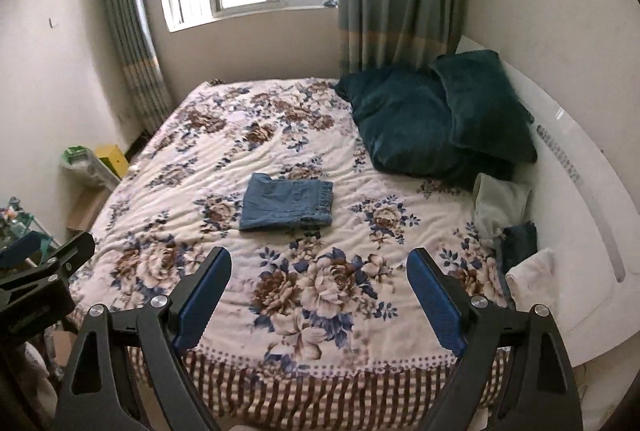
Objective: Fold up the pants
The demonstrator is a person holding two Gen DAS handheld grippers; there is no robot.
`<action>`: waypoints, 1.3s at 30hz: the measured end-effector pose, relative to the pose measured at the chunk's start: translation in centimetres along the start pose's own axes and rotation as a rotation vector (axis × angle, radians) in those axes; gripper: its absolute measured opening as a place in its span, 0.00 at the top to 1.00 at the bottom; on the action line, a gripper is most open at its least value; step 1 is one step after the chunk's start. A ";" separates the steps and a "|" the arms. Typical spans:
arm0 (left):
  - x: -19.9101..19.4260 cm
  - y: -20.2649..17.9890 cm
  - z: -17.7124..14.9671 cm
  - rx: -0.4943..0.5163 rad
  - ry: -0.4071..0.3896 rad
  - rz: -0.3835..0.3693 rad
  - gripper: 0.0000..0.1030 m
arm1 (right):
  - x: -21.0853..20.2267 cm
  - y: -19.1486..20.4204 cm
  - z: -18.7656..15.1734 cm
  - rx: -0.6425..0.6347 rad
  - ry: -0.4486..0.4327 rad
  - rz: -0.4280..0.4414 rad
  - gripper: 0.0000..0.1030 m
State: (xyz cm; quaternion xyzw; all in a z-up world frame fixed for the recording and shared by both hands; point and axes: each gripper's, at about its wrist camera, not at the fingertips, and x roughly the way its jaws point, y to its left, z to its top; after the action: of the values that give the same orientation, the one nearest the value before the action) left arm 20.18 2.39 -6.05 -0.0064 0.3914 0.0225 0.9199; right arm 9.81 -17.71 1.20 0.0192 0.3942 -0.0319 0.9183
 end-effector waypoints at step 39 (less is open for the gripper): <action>2.4 -0.7 3.4 0.054 -0.027 0.026 0.00 | 3.8 0.9 7.0 0.038 -0.025 -0.022 0.08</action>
State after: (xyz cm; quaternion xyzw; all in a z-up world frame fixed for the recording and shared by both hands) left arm 24.31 1.92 -5.46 0.0239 0.3795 0.0240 0.9246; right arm 17.57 -17.41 3.25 0.0320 0.3819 -0.0499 0.9223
